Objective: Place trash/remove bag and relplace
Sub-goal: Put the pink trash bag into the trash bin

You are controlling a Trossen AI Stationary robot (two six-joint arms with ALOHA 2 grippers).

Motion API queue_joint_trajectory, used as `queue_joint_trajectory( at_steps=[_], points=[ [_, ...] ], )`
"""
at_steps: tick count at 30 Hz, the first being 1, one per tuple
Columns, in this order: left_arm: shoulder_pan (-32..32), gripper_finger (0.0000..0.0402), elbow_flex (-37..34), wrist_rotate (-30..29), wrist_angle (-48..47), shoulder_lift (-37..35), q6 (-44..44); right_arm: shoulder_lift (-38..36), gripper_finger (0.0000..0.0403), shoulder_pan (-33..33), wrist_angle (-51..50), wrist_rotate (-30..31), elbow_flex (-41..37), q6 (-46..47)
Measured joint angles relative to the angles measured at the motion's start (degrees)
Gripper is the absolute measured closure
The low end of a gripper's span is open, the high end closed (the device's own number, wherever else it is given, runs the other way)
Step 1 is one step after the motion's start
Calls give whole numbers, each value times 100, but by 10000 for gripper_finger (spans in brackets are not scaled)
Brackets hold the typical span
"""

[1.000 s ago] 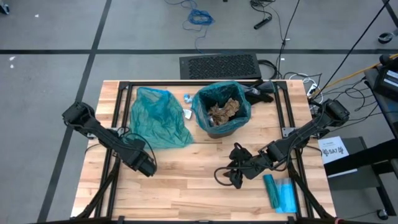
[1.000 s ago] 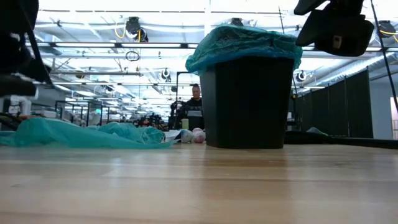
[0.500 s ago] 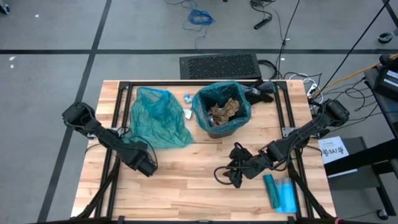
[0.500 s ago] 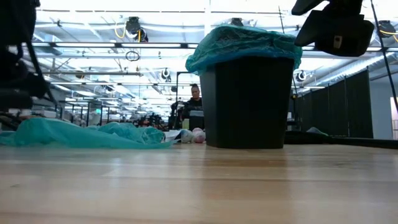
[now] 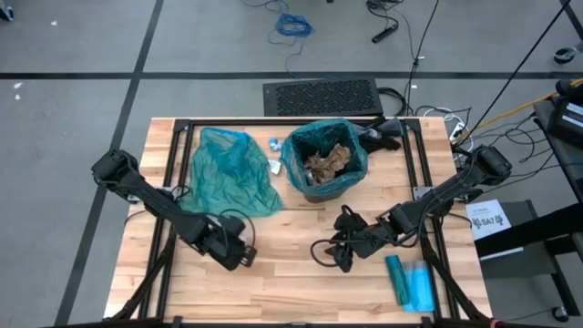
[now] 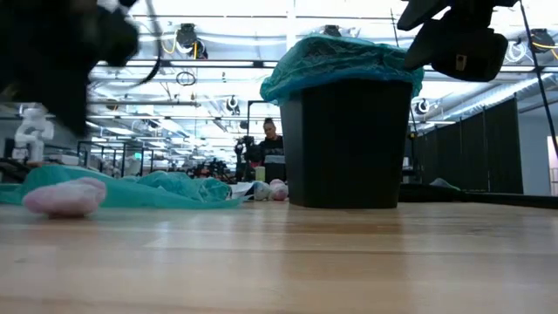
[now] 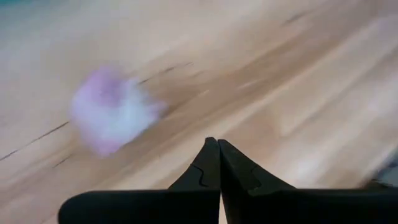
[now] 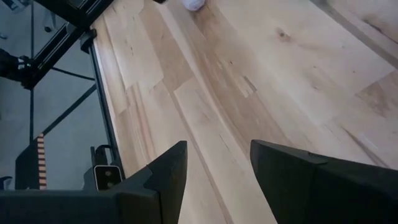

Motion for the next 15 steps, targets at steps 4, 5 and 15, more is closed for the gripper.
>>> queue_joint_trajectory(
  at_steps=[4, 5, 15],
  points=[
    [86, 401, 545, -322, -78, 0, 561, 0, 234, 0, 0, -1, 0, -73],
    [125, 401, 682, -399, -125, 0, 703, 0, 234, 0, 2, -1, 0, -102],
    [459, 401, 1083, -499, -1476, -2, 1111, 0, 234, 0, 2, -9, 0, -116]
  ],
)
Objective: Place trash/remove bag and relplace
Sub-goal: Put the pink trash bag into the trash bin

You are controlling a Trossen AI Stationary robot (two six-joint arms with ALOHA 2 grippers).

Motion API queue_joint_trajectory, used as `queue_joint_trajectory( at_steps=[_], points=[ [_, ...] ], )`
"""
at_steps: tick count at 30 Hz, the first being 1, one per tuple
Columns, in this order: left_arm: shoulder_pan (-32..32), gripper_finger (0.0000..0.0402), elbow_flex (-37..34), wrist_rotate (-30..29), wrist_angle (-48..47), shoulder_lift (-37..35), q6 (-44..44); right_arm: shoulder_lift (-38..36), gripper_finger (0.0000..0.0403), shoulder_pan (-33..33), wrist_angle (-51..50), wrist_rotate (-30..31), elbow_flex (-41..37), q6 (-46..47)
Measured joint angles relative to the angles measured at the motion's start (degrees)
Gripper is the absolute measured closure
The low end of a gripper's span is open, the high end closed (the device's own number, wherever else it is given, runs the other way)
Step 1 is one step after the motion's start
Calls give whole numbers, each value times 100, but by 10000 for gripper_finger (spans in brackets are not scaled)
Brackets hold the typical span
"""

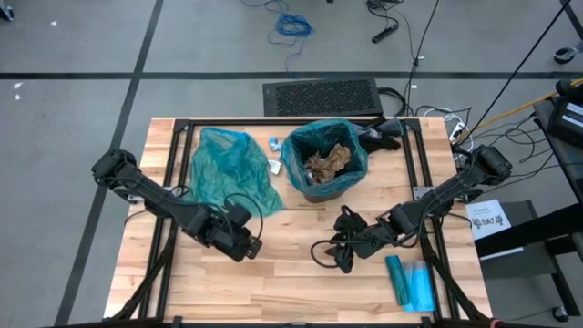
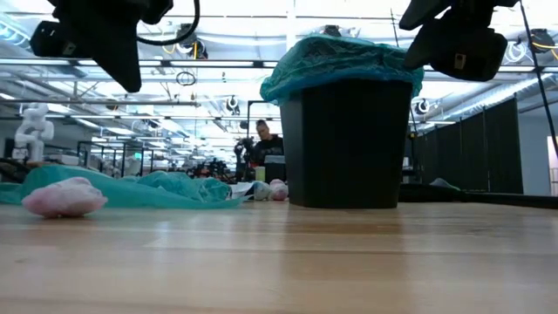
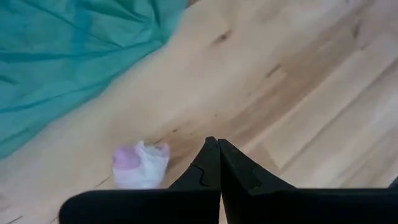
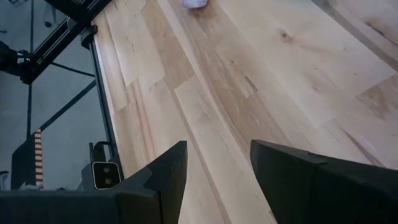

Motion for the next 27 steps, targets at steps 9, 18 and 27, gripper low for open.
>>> queue_joint_trajectory(
  at_steps=[9, 18, 27],
  points=[
    [392, 376, -59, -3, 33, 35, 188, 0, 234, 13, 24, -21, 0, 0],
    [720, 277, -59, 775, -94, 432, 468, 0, 234, 15, 22, -21, 0, 17],
    [684, 263, -59, 1404, -1180, 1020, 423, 0, 234, 15, 20, -19, 0, 22]
  ],
)
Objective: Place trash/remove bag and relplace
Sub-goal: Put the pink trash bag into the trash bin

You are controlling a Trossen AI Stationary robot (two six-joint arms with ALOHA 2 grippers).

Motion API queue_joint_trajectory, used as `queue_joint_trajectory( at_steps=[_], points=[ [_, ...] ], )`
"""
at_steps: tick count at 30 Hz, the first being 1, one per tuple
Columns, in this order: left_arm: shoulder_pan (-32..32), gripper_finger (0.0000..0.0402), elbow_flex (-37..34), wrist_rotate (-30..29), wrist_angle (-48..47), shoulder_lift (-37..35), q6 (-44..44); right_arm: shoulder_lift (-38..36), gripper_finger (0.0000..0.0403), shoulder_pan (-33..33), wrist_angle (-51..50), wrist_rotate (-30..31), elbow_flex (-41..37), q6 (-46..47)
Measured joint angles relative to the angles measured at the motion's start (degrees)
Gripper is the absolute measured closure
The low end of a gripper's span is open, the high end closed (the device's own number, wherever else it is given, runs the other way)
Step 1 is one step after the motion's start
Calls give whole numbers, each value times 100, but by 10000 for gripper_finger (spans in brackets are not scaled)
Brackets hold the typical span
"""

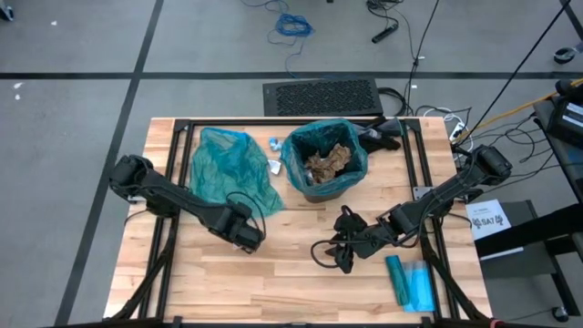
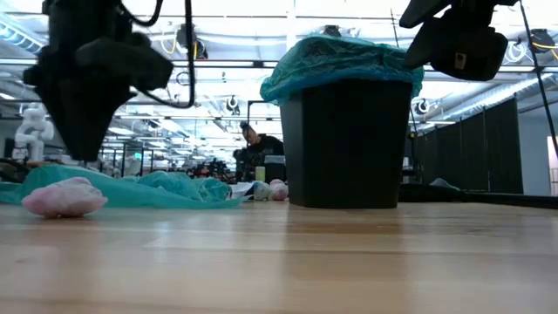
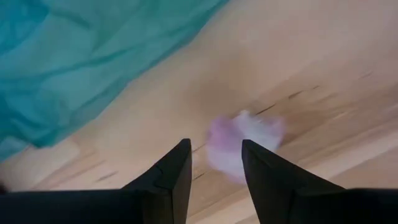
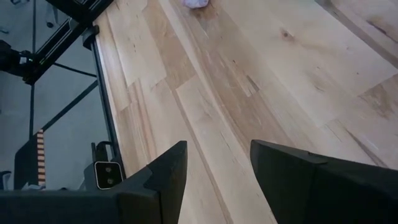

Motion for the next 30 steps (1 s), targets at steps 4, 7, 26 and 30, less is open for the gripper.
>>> queue_joint_trajectory(
  at_steps=[4, 7, 26, 30],
  points=[
    [-9, 262, 0, 252, 240, 289, 160, 0, 234, 0, -3, 3, 0, 42],
    [-14, 262, 0, 418, 667, 515, 188, 0, 234, 0, -4, 7, 0, 44],
    [-107, 400, 1107, -22, 1332, 825, 920, 0, 234, 1, -25, 24, 0, 98],
    [-50, 401, 1483, -676, 1105, 467, 1156, 0, 234, 0, -25, 23, 2, 74]
  ],
)
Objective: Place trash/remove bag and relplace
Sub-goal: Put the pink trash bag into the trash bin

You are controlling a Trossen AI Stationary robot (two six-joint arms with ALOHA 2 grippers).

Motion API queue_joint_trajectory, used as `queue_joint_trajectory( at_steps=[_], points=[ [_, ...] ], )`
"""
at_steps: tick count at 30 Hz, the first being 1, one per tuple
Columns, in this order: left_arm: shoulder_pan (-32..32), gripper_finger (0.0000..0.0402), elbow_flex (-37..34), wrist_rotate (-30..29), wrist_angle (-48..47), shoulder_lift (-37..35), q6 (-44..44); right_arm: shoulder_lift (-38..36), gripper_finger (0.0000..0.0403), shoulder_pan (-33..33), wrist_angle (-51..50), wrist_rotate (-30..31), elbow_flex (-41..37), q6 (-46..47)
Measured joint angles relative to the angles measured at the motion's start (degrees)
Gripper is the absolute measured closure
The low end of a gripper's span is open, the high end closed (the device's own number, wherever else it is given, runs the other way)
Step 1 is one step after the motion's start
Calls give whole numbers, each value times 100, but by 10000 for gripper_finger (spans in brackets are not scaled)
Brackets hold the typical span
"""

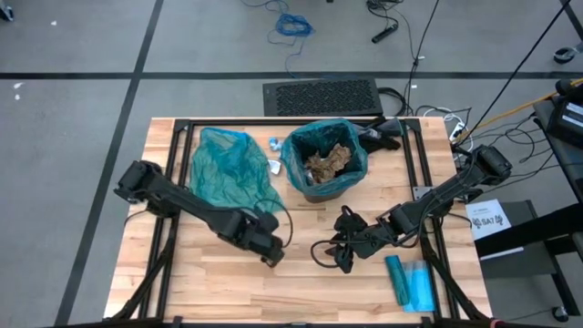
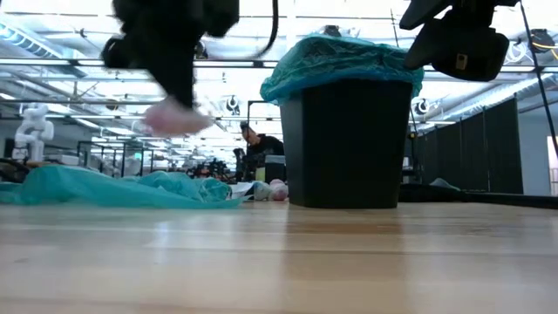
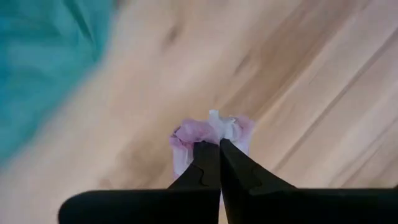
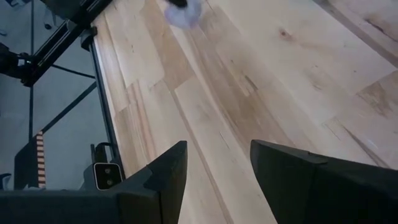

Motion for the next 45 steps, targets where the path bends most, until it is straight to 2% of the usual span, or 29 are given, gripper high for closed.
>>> queue_joint_trajectory(
  at_steps=[5, 11, 14, 18, 23, 28, 33, 37, 42, 45],
  points=[
    [185, 401, 286, -737, -283, -579, 396, 0, 234, 0, -2, -1, 0, -1],
    [579, 401, 519, -1323, -260, -1206, 951, 0, 234, 0, 0, -1, 0, 43],
    [821, 401, 634, -1446, 50, -1389, 1339, 0, 234, 0, 12, -1, 0, 68],
    [1175, 401, 782, -1411, 899, -1456, 2337, 0, 234, -3, 10, 1, 0, 207],
    [1701, 402, 849, -1073, 1741, -1453, 3252, 0, 234, -9, -1, 98, 0, 460],
    [2340, 402, 854, -913, 1703, -1410, 3696, 0, 234, -9, -21, 352, 0, 905],
    [2829, 402, 856, 167, 1938, -1175, 4257, 0, 234, -9, -40, 647, 0, 1344],
    [2990, 400, 854, 518, 2130, -921, 4424, 2, 234, -9, -56, 910, 0, 1599],
    [3087, 369, 854, 1014, 2415, -834, 4849, 2, 234, -11, -63, 967, 0, 1897],
    [3121, 339, 854, 1078, 2485, -831, 5056, 2, 234, -11, -74, 967, 0, 2033]
  ],
)
